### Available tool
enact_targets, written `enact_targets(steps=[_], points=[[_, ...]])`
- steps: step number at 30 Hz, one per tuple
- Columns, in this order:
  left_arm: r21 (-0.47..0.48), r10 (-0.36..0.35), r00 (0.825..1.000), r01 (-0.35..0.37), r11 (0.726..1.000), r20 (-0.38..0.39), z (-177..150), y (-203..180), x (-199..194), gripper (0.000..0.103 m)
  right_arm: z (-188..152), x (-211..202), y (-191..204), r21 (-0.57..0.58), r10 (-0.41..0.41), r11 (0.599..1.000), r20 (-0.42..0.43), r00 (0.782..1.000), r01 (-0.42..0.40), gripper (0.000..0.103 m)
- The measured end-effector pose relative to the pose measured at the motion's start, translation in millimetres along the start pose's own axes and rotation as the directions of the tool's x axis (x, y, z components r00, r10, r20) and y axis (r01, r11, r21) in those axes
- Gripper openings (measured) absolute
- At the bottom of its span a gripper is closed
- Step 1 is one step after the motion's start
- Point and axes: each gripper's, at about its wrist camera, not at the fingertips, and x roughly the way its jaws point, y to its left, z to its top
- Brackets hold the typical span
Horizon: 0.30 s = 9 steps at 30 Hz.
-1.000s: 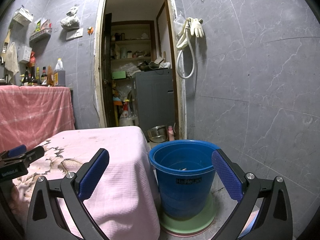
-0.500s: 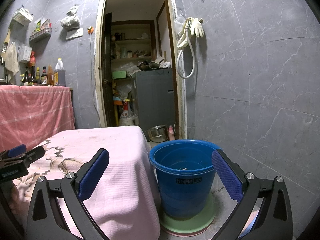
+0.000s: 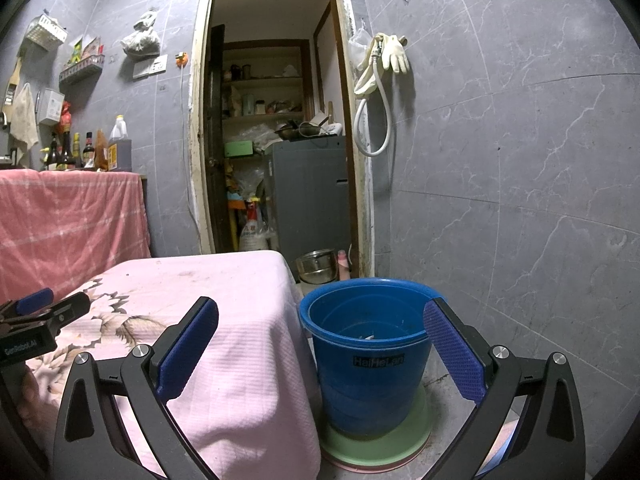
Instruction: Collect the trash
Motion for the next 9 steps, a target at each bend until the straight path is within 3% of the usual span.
enact_targets(steps=[9], points=[[0.001,0.001,1.000,-0.001,1.000,-0.001,0.0,0.5,0.0,0.101,-0.5,-0.1,-0.3,0.000,0.000,1.000,-0.001,1.000,0.000,0.103]])
